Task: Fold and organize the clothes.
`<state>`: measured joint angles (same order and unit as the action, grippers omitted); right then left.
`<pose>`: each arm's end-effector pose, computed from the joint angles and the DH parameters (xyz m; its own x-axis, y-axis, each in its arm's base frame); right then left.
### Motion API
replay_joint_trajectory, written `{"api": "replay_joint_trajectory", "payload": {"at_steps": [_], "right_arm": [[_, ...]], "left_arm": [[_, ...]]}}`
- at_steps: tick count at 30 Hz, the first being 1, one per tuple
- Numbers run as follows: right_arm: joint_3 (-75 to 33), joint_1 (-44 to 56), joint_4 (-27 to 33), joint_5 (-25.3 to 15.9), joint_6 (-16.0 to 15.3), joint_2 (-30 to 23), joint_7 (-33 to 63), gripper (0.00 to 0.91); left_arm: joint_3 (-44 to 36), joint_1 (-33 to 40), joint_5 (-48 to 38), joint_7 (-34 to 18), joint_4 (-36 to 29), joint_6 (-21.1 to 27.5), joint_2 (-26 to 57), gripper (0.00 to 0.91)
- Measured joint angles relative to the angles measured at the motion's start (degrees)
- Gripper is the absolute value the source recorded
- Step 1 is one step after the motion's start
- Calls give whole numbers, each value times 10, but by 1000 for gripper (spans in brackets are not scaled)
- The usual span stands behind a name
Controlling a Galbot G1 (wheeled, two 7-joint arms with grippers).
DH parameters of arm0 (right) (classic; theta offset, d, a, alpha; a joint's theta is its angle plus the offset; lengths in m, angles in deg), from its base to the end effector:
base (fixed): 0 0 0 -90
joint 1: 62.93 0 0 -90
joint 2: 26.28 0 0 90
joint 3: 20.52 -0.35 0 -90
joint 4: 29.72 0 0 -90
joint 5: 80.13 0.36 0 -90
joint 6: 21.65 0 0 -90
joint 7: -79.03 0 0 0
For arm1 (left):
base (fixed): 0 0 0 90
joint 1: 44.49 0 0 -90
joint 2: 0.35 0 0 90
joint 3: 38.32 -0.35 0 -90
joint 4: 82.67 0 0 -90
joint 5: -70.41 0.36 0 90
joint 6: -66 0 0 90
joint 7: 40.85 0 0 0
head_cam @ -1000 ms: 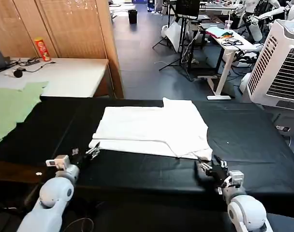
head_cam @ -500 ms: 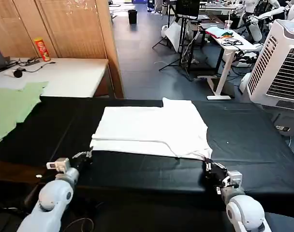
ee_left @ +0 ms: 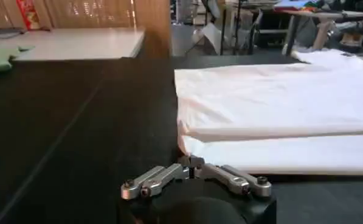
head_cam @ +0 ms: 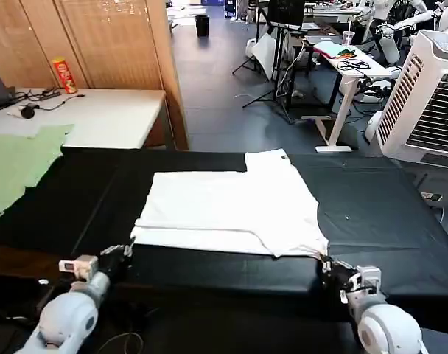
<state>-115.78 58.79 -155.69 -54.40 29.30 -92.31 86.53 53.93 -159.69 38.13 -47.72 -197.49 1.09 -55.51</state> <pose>0.1859 -0.0807 -0.2510 -0.8111 -0.0372 0.5838 -0.0683 0.9972 -0.0314 0.2290 0.1241 -0.2801 -0.8797 0.0674 0.4707 0.1064 0.9927 0.0567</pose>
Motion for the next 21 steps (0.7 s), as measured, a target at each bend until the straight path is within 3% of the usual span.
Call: {"api": "replay_joint_trajectory", "payload": {"at_steps": [5, 6, 7, 8, 21], "right_arm": [[-2, 27, -12, -8, 4, -5, -1, 78], [-1, 30, -14, -9, 4, -5, -1, 283], [-1, 32, -16, -10, 4, -5, -2, 878], [-1, 35, -18, -10, 4, -5, -2, 878], [-23, 74, -84, -7, -10, 6, -6, 878]], "left_arm": [[21, -50, -5, 3, -37, 7, 7, 0], [24, -58, -5, 3, -42, 8, 7, 0], [27, -65, -5, 3, -48, 9, 6, 634], [30, -72, -5, 1, -53, 11, 5, 878], [58, -109, 7, -29, -97, 62, -9, 878]]}}
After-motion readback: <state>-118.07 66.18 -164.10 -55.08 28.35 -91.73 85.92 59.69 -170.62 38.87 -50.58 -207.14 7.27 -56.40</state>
